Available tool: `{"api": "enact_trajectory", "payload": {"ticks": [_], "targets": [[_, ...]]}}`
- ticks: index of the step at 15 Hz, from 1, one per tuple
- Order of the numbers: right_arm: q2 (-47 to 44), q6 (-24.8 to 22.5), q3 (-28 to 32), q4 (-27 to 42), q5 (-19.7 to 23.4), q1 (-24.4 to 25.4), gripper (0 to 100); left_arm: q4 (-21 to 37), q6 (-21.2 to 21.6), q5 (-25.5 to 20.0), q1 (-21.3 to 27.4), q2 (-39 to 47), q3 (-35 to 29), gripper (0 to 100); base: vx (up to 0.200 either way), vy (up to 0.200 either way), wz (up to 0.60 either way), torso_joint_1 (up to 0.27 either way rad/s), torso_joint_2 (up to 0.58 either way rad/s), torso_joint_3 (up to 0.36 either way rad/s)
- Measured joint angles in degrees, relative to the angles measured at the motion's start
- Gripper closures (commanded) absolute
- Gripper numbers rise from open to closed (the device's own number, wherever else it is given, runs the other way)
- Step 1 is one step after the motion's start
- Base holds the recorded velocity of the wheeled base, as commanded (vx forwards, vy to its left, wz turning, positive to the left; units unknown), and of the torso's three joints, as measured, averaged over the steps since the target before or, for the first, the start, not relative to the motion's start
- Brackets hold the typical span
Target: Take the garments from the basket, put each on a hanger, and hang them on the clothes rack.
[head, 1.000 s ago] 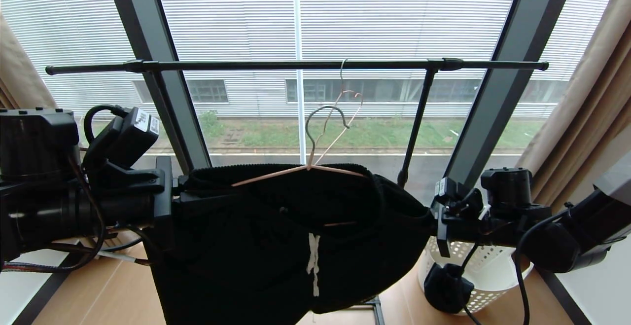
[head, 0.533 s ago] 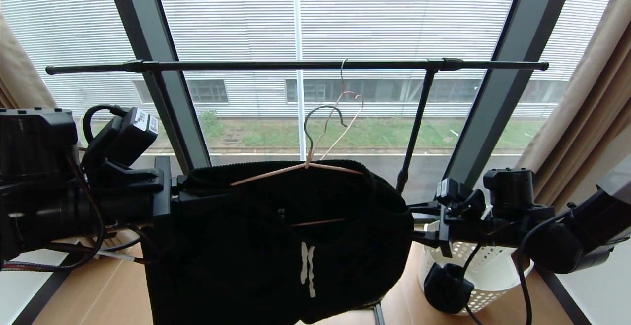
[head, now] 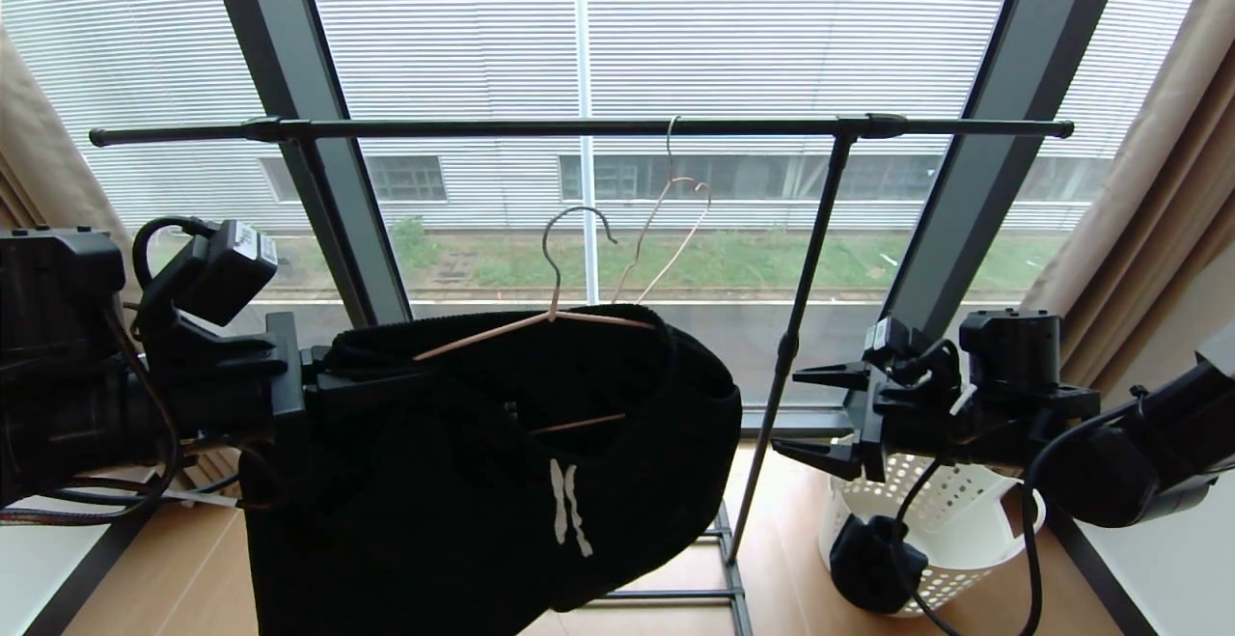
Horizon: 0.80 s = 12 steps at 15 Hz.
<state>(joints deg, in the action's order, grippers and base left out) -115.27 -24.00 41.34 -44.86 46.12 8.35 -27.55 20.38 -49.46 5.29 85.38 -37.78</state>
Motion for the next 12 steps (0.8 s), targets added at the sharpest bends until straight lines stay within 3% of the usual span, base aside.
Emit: {"api": "enact_trajectory", "payload": {"ticks": [2, 7, 9, 12], "targets": [[2.02, 3.54, 0.26, 0.15, -2.28, 0.9, 0, -0.06, -1.19, -0.02, -1.91, -0.07, 0.33, 100, 0.0, 0.0, 0.0, 0.0, 0.0, 0.0], [6.64, 8.24, 0.52, 0.09, -17.85, 7.57, 0, -0.01, -3.78, 0.38, -2.9, 0.06, 0.46, 100, 0.0, 0.0, 0.0, 0.0, 0.0, 0.0], [7.47, 8.57, 0.63, 0.09, -20.24, 9.14, 0, -0.01, -3.99, 0.99, -2.97, 0.12, 0.21, 100, 0.0, 0.0, 0.0, 0.0, 0.0, 0.0], [7.95, 11.58, 1.52, 0.06, -22.06, 10.34, 0, 0.05, -6.42, 5.96, -2.24, 0.34, -0.43, 100, 0.0, 0.0, 0.0, 0.0, 0.0, 0.0]]}}
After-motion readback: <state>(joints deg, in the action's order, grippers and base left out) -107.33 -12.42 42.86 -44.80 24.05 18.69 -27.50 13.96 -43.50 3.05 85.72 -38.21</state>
